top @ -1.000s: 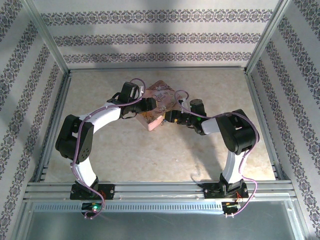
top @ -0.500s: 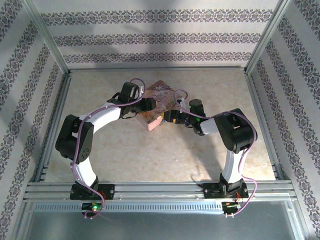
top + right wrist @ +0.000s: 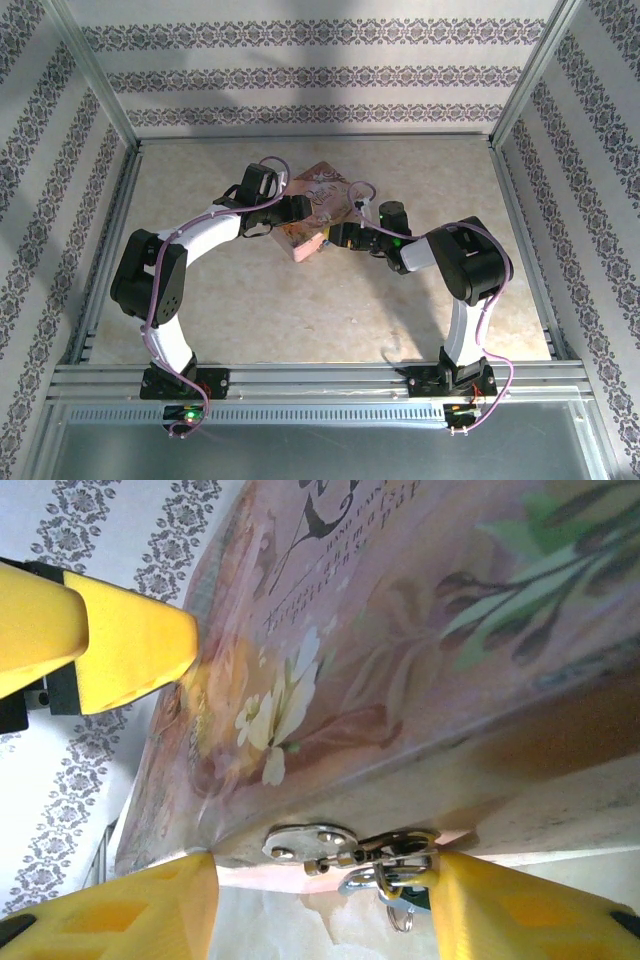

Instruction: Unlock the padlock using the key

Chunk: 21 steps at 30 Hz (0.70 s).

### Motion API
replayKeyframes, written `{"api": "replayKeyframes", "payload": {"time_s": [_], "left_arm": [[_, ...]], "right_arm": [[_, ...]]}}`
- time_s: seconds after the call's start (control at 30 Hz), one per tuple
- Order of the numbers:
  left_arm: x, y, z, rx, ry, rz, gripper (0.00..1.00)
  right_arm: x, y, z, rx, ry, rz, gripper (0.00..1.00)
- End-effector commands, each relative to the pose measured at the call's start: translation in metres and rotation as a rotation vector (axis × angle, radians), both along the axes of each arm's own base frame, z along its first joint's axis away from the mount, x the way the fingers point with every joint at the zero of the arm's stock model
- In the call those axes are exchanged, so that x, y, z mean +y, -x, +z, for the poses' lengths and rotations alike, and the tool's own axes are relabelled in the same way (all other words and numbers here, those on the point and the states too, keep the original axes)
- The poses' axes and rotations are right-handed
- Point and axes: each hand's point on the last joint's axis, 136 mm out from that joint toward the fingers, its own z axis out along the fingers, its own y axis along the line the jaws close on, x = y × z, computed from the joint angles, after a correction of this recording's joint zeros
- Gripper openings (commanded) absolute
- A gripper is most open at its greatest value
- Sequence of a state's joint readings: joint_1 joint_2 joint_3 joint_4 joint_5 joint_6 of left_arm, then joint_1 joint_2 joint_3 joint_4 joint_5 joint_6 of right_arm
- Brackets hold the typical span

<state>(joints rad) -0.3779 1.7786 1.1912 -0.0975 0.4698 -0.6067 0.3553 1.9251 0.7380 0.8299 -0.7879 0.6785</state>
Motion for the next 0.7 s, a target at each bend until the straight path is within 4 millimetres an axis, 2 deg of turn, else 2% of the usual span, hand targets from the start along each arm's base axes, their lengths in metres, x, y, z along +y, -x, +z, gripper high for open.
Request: {"api": "replayKeyframes", "payload": {"time_s": [0.0,0.2,0.67], "left_arm": [[0.009,0.014,-0.028,0.107,-0.05,0.007,0.59],[0.009,0.015,-0.03,0.113,-0.053,0.006,0.59],[0.01,0.014,-0.029,0.112,-0.055,0.008,0.59]], "right_arm": [[0.008,0.012,0.028,-0.09,-0.064,0.084,0.55],[0.008,0.017,0.024,-0.084,-0.062,0.089,0.5],[0.001,0.018,0.004,-0.047,-0.016,0.055,0.31]]}}
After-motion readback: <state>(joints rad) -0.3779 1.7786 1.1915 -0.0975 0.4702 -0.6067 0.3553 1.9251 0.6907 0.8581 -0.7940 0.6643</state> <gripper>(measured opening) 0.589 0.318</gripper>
